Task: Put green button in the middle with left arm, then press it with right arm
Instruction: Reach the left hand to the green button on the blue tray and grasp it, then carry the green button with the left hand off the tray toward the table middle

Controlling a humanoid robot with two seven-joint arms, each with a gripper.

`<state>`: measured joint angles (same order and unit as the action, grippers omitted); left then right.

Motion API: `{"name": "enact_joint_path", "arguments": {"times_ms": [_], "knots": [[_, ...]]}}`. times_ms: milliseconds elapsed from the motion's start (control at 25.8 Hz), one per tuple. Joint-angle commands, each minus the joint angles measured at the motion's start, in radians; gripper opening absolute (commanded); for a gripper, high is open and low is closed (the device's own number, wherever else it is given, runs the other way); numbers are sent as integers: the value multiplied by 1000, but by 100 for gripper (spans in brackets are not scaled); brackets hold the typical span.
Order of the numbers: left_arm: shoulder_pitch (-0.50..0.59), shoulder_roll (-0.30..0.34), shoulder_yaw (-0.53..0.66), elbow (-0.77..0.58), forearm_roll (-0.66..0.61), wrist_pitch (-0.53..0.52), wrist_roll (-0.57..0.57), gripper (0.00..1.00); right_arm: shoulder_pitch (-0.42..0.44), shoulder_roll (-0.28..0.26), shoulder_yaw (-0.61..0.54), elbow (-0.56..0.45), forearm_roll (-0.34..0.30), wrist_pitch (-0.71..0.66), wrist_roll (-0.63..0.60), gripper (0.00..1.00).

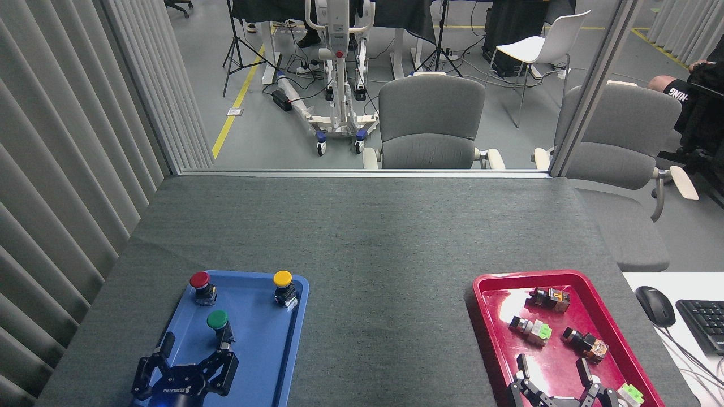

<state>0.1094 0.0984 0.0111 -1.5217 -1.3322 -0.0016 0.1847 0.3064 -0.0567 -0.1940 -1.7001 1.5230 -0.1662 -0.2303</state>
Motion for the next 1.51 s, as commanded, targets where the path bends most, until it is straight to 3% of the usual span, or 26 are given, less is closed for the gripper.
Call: {"name": "enact_joint_path", "arguments": {"times_ms": [0,310,503,1161,1471], "knots": [[-11,-39,-37,57,-12,101,10,99,2,1,1,-3,0,-3,0,100],[-125,-62,-63,268,-15,166,44,99,-1,-12,1,-6,-1,-6,0,100],[-154,-63,-63,318,-7,264,58,99,-1,-15,1,-6,-1,-1,0,100],[-280,-86,-89,489,19,267,116,95,3,-12,4,-12,-9,-16,-6,100],[-327,-78,-91,575,50,216,118,77,3,-3,4,-16,-9,-16,-4,100]]}}
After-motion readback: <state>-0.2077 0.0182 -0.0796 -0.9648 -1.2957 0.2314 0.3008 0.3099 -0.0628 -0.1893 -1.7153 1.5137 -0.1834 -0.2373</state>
